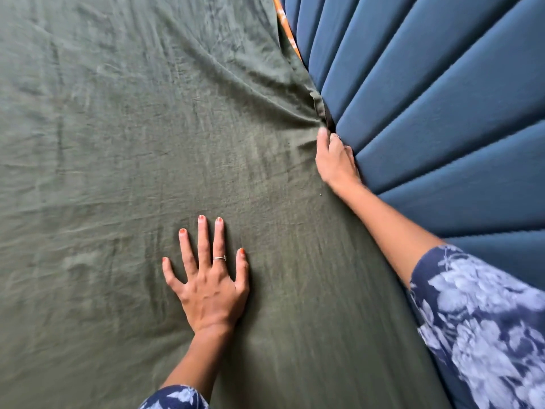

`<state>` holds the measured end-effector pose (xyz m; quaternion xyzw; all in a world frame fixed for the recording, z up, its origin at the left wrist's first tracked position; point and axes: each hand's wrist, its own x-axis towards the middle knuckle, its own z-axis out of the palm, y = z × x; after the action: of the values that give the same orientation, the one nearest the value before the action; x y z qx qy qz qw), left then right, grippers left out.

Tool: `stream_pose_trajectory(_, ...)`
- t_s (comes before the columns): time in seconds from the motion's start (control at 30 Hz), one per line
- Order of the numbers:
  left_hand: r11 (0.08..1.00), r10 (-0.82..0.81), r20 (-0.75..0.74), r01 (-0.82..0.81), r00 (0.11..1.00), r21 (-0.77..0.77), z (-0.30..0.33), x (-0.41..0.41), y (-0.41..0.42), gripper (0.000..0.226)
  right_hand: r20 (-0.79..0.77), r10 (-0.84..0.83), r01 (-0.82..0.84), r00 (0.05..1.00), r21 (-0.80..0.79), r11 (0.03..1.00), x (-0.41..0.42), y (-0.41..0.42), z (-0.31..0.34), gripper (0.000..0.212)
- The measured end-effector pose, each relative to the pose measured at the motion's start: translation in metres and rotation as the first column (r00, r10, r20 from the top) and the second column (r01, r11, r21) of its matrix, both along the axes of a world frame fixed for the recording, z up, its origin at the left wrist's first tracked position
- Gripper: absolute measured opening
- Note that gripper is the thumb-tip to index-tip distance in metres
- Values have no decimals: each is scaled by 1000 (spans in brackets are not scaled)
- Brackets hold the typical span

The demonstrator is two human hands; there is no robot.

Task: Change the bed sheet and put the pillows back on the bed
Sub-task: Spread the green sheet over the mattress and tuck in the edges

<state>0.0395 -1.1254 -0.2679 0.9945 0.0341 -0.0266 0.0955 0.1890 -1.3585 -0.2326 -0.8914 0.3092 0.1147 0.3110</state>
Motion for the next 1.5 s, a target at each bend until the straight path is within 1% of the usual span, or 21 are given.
stream_pose_trajectory(0.1,1000,-5,-2,5,1000,-3,-1,0,0,64,176,15,3,984,-101,995,-15,8,-4,47)
stream_pose_trajectory(0.2,1000,-2,2,2,1000,-10,-1,1,-1,64,143,111,-71,983,-259,963,-16,17,5,50)
stream_pose_trajectory(0.27,1000,-2,8,2,1000,-10,-1,0,-1,64,158,187,-116,970,-376,919,-12,20,17,45)
stream_pose_trajectory(0.33,1000,-2,4,2,1000,-14,-1,1,0,64,167,308,-207,937,-445,871,3,20,24,41)
stream_pose_trajectory(0.37,1000,-2,0,2,1000,-16,0,0,-1,64,135,355,-264,925,-445,856,14,18,27,38)
stream_pose_trajectory(0.4,1000,-5,-2,5,1000,-15,0,0,-1,64,90,377,-309,922,-416,855,26,17,27,36)
stream_pose_trajectory(0.47,1000,-5,-2,5,1000,-14,0,0,0,64,-11,329,-317,944,-293,902,47,15,26,40)
stream_pose_trajectory(0.53,1000,-4,-2,4,1000,-11,0,1,-1,64,-96,246,-259,965,-180,949,61,15,25,53)
stream_pose_trajectory(0.63,1000,-5,-5,5,1000,-6,1,1,-1,65,-162,161,-175,974,-81,981,74,13,26,66)
stream_pose_trajectory(0.77,1000,-1,-4,1,1000,-4,1,1,0,65,-186,85,-81,979,26,996,95,0,22,73)
stream_pose_trajectory(0.87,1000,-10,-3,10,1000,7,-2,3,-1,65,-167,-26,70,986,261,963,105,-1,11,80)
stream_pose_trajectory(0.93,1000,-16,0,16,1000,13,-3,4,-1,66,-121,-103,137,987,321,937,109,-1,7,80)
stream_pose_trajectory(1.03,1000,-4,-3,4,1000,11,-3,4,-1,66,-30,-56,61,998,204,977,103,-4,4,72)
stream_pose_trajectory(1.1,1000,0,1,0,1000,10,-3,4,-1,66,85,12,-24,996,133,991,90,-5,-1,60)
stream_pose_trajectory(1.17,1000,-6,-2,6,1000,13,-4,4,-2,65,209,87,-102,974,63,993,71,-3,-12,55)
stream_pose_trajectory(1.23,1000,-9,-1,9,1000,15,-6,3,-1,65,340,191,-162,921,-112,980,55,5,-20,57)
stream_pose_trajectory(1.3,1000,-7,2,7,1000,16,-6,1,-1,65,406,334,-185,851,-365,913,50,12,-24,57)
stream_pose_trajectory(1.33,1000,-8,5,8,1000,17,-6,1,-1,65,413,385,-184,825,-449,874,54,13,-24,57)
stream_pose_trajectory(1.4,1000,-9,0,9,1000,21,-5,2,-1,65,369,422,-224,828,-472,853,68,14,-12,53)
stream_pose_trajectory(1.47,1000,-7,-4,7,1000,23,-5,2,-1,66,314,402,-247,860,-433,867,89,10,-1,43)
stream_pose_trajectory(1.5,1000,-6,-7,6,1000,22,-4,1,-2,66,295,359,-237,886,-378,895,101,6,5,38)
